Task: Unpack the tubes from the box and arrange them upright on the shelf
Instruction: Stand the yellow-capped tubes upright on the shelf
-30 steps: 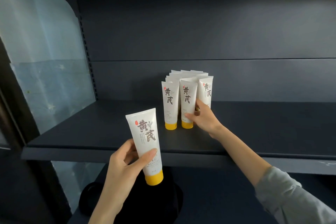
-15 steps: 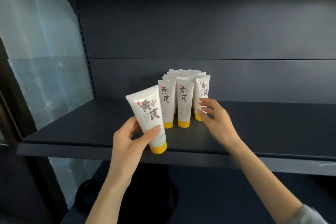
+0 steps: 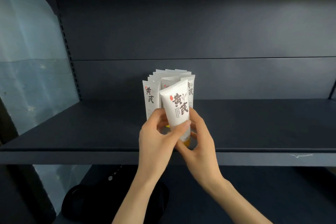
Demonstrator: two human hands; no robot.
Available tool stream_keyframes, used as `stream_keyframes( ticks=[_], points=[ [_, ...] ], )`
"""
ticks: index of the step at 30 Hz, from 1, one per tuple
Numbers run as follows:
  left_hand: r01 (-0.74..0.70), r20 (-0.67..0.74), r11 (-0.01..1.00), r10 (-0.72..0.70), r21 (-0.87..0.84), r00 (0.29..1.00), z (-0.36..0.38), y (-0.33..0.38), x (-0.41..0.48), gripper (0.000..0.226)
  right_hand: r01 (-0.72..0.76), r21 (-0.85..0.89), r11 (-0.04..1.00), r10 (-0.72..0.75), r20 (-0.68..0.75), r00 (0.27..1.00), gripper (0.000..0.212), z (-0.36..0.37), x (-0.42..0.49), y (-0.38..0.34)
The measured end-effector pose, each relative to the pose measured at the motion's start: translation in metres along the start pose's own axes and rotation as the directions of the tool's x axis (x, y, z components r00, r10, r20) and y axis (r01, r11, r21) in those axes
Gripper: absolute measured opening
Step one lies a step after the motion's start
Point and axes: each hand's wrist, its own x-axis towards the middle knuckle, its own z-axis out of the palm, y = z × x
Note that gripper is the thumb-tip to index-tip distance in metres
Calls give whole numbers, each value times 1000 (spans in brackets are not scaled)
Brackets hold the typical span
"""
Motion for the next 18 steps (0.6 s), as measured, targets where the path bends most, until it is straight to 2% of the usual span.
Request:
stream_keyframes(
  ticks=[4,7,10,12,14,16,18],
  points=[
    [-8,7,1000,8,12,1000,4,-5,-2,36,2,-80,997,-5,-33,999,64,-3,2,0],
    [-24,35,999,22,37,999,-1,-9,0,31,-26,-72,997,25,-9,1000,60,-5,7,1],
    [-78,159,960,36,268,987,-12,-13,1,37,-74,-29,997,75,12,997,53,-7,16,5],
    [-141,198,862,49,487,979,-21,-16,2,55,-129,19,991,129,13,992,51,-9,25,10],
    [-218,211,716,101,663,972,-31,-18,2,69,-184,10,983,184,-1,983,51,-14,38,20],
    [-236,220,578,99,781,971,-41,-22,3,75,-234,-58,970,234,-9,972,54,-19,52,31],
    [-201,208,469,37,860,977,-52,-26,2,81,-279,-121,953,279,-14,960,54,-25,65,42]
  ],
)
